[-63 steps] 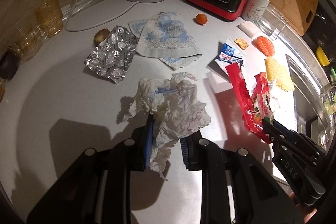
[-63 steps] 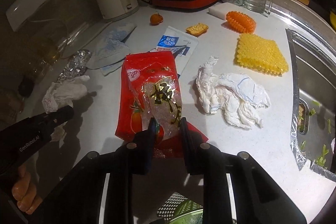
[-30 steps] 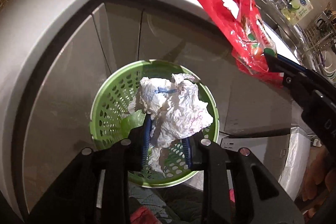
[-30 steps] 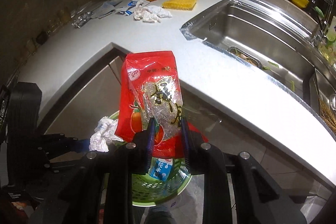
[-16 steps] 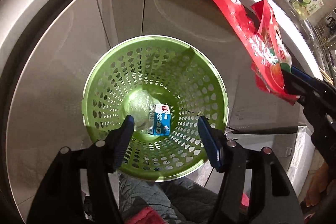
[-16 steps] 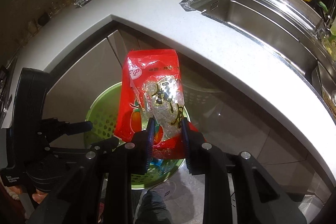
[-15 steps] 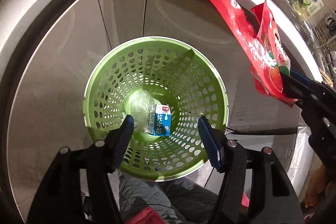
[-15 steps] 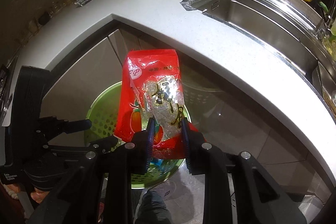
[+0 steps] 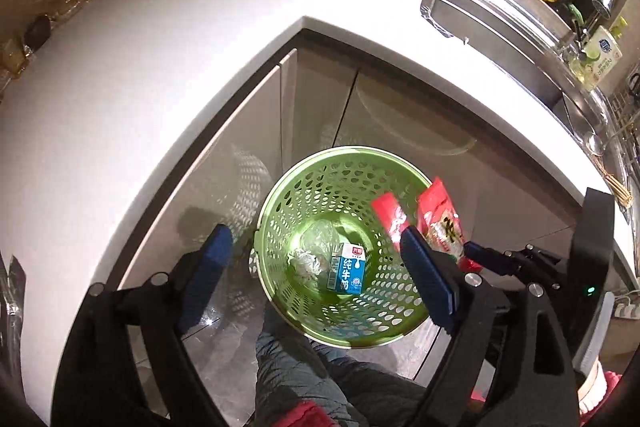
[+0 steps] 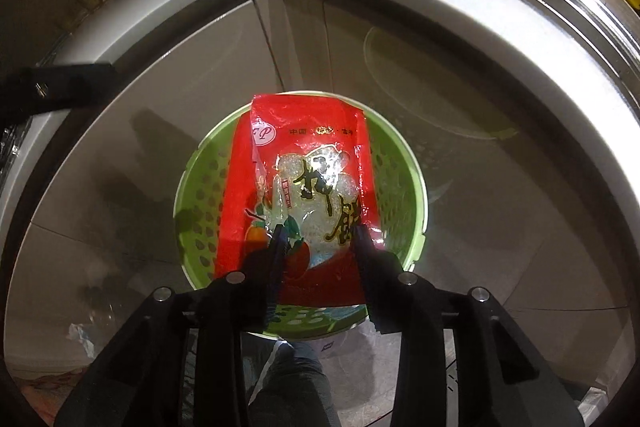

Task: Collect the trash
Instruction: 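Carry tissue and red bag over the green basket and release both, then grasp the white-blue wipes packet with the left gripper while the right gripper grasps the white tissue, then carry packet and tissue over the green basket and release both, then move both grippers toward the foil blister pack beside the blue cloth, then grasp the foil blister pack with the left gripper while the right gripper grasps the blue-white cloth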

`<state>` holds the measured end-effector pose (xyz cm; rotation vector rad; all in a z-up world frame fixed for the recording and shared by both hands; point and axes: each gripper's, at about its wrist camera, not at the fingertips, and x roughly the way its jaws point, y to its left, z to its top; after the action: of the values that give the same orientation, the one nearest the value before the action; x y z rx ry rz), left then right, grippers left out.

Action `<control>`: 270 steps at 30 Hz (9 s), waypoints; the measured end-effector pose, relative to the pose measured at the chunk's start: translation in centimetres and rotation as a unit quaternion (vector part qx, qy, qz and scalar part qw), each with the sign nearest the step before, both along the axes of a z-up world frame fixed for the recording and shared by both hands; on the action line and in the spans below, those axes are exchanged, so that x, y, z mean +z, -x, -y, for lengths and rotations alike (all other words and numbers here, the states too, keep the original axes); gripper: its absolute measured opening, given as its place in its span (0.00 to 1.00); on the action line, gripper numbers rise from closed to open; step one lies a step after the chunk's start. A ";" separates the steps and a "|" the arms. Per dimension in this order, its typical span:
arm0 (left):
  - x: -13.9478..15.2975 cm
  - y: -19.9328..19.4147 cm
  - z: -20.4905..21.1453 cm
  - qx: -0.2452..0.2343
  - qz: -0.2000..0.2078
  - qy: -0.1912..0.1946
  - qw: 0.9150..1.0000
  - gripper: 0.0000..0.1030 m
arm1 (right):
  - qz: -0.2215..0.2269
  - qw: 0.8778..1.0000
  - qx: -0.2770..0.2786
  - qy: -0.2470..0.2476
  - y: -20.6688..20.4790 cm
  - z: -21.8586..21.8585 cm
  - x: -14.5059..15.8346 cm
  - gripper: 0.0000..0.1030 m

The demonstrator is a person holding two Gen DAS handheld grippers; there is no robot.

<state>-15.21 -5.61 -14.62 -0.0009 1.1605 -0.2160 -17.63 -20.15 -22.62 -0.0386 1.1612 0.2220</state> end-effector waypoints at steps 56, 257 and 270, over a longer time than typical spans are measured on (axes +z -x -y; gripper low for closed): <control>5.2 -28.5 -6.5 0.004 0.089 0.031 0.996 0.92 | 0.110 0.989 -0.086 0.041 -32.9 -2.9 7.7 0.81; -2.1 -40.0 -17.5 0.077 0.052 -0.028 0.995 0.62 | 0.051 0.997 -0.030 -0.049 -49.0 -17.0 8.5 0.08; -1.9 -39.4 -15.9 0.070 0.058 -0.079 0.993 0.59 | 0.066 0.994 -0.042 -0.070 -47.2 -15.3 10.4 0.08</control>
<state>24.24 10.25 -16.57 0.0692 1.0535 0.0014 29.58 -4.88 -12.24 0.1173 1.0106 0.2219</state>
